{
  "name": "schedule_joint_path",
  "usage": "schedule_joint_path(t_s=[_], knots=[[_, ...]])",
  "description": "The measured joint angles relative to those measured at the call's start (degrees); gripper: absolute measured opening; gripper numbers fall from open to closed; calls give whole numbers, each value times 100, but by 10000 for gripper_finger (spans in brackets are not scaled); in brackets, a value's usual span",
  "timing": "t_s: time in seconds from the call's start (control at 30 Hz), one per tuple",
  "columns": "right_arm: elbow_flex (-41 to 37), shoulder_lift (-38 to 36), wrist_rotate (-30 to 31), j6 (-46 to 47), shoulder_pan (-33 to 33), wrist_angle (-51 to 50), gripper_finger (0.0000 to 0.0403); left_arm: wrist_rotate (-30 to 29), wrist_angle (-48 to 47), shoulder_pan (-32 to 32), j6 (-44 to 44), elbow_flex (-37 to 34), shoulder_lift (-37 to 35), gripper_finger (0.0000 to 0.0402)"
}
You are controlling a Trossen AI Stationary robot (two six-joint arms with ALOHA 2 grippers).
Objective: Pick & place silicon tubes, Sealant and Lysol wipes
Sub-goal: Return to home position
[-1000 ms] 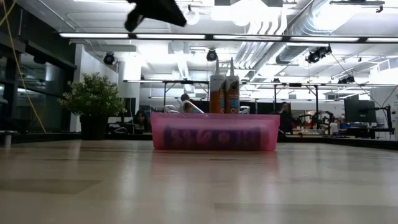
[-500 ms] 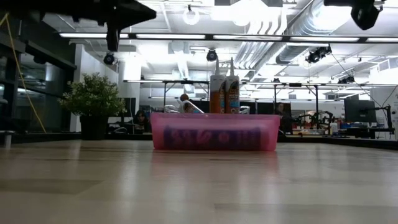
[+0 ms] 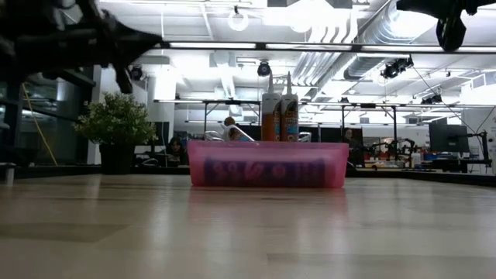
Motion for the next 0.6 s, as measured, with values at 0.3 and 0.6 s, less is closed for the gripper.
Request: schedule_joint_path(t_s=[0.3,0.6], knots=[[-453,-128,168,-1263,0,1694,0,547,-917,24,188,-202,-1971,0],[-984,-648,57,-1742,-54,2643,0,474,-3105,24,256,-217,-4323,0]])
